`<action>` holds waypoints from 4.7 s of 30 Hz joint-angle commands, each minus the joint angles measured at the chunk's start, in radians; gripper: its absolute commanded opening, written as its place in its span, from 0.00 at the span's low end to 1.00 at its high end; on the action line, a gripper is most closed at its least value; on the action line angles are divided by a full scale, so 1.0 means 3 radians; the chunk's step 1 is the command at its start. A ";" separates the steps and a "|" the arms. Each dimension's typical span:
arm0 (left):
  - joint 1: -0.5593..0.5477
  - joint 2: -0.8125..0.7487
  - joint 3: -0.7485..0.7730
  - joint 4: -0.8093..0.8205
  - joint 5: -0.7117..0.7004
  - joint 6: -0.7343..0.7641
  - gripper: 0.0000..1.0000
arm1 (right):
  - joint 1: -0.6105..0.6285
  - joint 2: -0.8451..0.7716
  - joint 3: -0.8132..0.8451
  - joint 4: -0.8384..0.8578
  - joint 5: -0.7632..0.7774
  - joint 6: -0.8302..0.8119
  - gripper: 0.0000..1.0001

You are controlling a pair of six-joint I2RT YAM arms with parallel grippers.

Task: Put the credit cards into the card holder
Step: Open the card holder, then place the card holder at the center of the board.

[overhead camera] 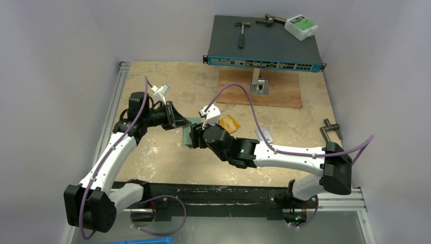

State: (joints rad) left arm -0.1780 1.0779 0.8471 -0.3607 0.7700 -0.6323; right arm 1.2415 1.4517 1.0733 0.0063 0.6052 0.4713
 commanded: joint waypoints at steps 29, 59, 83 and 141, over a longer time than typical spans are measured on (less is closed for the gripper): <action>0.0000 -0.0009 0.0125 0.0157 0.0160 0.0020 0.19 | -0.0306 -0.0337 -0.0255 -0.0292 -0.0083 0.0611 0.00; -0.0742 0.0577 0.0979 -0.1320 -0.0125 0.2420 0.83 | -0.0547 -0.0324 -0.0341 -0.0812 -0.1602 0.1449 0.00; -0.1456 0.0954 0.0345 -0.1087 -0.0731 0.3251 0.81 | -0.1009 -0.1023 -0.1928 -0.0633 -0.1407 0.1709 0.00; -0.2217 0.1604 0.0519 -0.0428 -0.1323 0.2719 0.81 | -0.0523 -0.1460 -0.1769 -0.2013 -0.0694 0.1999 0.00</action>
State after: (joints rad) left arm -0.8356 1.5227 1.0019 -0.5323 0.4042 0.1864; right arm 1.0809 1.0397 0.5659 -0.5285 0.3462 1.0298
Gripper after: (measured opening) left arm 0.812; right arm 0.021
